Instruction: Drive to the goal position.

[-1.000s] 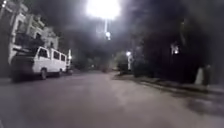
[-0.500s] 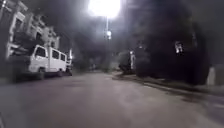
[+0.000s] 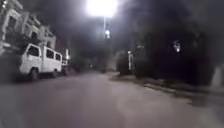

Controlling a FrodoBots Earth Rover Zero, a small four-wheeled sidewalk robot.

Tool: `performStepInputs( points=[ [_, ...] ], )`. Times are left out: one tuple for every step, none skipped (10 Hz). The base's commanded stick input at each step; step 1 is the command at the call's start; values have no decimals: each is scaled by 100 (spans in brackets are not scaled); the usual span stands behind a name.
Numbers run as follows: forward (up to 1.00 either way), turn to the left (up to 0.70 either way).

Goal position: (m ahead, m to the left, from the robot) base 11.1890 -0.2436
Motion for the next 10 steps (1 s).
performStepInputs(
  points=[
    [70,0],
    [70,0],
    [70,-11],
    [70,-35],
    [70,-35],
    [70,-23],
    [70,0],
    [70,0],
    [70,0],
    [70,0]
  ],
)
